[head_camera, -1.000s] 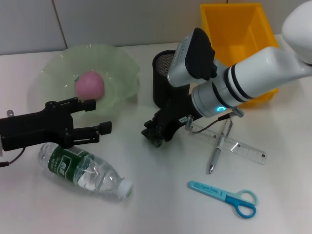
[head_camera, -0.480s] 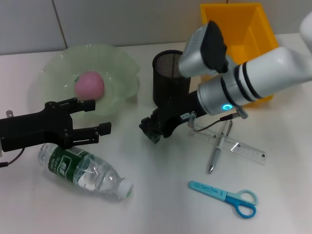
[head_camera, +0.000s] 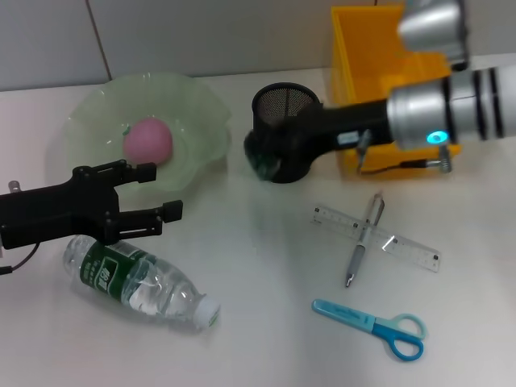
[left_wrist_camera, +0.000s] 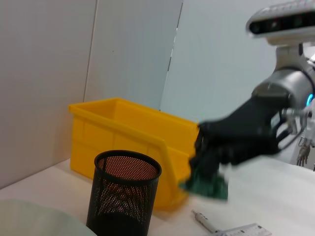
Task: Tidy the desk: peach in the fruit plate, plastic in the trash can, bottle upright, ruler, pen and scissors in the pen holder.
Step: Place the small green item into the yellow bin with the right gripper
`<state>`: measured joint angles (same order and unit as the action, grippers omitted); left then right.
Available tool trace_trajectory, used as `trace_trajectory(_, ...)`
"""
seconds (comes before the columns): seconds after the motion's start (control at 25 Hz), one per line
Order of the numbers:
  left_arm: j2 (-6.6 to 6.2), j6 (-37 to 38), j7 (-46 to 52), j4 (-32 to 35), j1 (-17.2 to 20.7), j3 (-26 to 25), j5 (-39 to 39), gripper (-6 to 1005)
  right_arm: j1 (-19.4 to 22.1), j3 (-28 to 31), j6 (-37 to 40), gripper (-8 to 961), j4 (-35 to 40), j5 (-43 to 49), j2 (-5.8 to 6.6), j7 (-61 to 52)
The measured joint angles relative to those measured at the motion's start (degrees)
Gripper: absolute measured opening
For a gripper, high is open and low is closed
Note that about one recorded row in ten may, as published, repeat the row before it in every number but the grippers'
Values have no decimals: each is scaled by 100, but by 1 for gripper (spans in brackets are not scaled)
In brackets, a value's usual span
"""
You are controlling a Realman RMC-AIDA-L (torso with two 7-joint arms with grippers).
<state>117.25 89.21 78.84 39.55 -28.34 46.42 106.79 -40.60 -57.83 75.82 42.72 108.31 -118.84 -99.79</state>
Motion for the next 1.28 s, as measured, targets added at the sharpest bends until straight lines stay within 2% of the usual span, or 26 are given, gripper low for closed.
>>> trace_trajectory(0.08, -1, -1, 0, 0, -5, -1, 0, 816, 234, 415, 154, 60, 102, -459, 3, 236)
trace_trajectory(0.24, -1, -1, 0, 0, -13, -1, 0, 815, 459, 816, 148, 64, 87, -951, 14, 499)
trace_trajectory(0.28, 0, -1, 0, 0, -14, -1, 0, 815, 584, 1150, 117, 65, 19, -1214, 17, 677)
trace_trajectory(0.32, 0, -1, 0, 0, -14, -1, 0, 815, 584, 1150, 117, 66, 19, -1214, 17, 677)
trace_trajectory(0.44, 0, -1, 0, 2, -21, -1, 0, 815, 700, 1733, 0, 68, -234, -1507, 29, 986)
trace_trajectory(0.48, 0, -1, -1, 4, -22, -1, 0, 815, 719, 2077, -156, 69, -429, -1580, 60, 1115)
trace_trajectory(0.52, 0, -1, -4, 5, -28, -1, 0, 815, 719, 2077, -156, 70, -429, -1580, 60, 1115)
trace_trajectory(0.56, 0, 0, -9, 5, -38, -1, 0, 815, 724, 2369, -394, 71, -617, -1601, 103, 1218)
trace_trajectory(0.88, 4, -1, -57, 11, -95, -1, 0, 814, 741, 2561, -1339, 87, -858, -1618, 134, 1530)
trace_trajectory(1.16, 13, -6, -70, 19, -106, -1, 0, 813, 696, 2512, -1651, 148, -866, -1609, 105, 1642)
trace_trajectory(1.28, 15, -10, -70, 19, -111, -1, 0, 813, 653, 2493, -1838, 251, -878, -1586, 105, 1644)
